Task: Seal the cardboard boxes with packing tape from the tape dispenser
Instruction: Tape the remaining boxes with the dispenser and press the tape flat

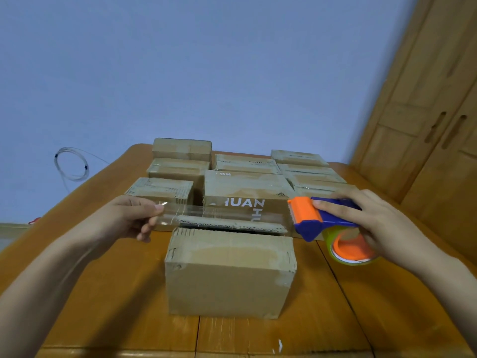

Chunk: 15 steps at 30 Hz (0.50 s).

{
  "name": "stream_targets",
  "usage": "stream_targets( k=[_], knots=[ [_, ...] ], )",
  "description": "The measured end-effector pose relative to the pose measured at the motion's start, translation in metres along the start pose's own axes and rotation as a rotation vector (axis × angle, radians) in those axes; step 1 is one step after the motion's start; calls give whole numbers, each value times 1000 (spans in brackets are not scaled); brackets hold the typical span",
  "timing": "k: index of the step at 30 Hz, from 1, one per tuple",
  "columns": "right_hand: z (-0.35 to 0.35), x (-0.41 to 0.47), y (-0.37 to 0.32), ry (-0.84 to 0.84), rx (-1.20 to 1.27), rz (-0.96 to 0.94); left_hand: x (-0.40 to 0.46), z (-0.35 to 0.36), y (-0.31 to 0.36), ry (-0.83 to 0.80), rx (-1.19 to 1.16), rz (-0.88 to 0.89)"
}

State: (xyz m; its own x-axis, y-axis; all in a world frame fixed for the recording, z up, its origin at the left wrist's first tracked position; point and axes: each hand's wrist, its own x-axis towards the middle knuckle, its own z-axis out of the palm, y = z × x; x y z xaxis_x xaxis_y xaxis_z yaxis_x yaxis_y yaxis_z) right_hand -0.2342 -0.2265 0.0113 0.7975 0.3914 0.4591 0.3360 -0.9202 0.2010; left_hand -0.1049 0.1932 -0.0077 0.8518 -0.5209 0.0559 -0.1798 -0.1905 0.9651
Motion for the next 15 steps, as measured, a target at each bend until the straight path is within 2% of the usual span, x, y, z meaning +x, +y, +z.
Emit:
stream_targets(
  k=[11, 15],
  knots=[
    [3, -11, 12, -13, 46, 60, 0, -17, -15, 4, -21, -45],
    [-5, -2, 13, -3, -20, 45, 0, -19, -19, 10, -41, -30]
  ],
)
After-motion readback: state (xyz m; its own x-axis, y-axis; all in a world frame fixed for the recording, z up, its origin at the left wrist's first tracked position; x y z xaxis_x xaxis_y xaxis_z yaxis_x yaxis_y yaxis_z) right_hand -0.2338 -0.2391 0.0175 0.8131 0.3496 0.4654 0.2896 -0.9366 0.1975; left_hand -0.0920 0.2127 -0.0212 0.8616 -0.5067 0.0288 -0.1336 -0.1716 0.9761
